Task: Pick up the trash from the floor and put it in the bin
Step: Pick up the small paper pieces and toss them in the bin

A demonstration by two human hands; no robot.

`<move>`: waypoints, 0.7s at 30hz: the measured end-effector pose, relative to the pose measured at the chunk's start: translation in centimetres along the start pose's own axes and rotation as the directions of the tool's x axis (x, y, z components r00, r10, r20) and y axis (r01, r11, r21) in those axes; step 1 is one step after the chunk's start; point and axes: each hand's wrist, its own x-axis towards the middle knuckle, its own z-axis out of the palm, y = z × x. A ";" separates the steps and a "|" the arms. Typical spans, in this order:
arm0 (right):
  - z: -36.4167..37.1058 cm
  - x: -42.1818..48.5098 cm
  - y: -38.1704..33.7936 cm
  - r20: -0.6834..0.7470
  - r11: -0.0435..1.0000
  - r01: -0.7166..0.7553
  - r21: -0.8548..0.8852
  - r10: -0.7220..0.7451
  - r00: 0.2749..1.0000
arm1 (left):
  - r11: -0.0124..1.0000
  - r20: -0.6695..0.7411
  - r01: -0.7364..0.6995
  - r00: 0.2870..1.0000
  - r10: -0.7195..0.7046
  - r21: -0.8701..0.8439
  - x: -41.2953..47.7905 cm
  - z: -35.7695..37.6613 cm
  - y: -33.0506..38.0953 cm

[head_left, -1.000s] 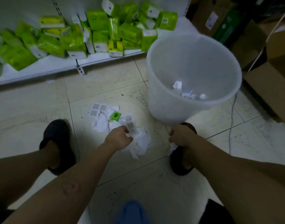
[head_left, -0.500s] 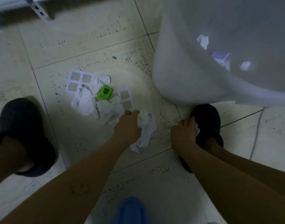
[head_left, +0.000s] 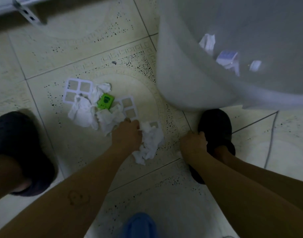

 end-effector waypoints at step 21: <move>-16.2 -20.4 2.5 -0.589 0.366 0.520 0.772 0.103 0.802 | 0.996 -0.328 0.001 0.944 -0.030 -0.088 -15.0 -19.9 3.6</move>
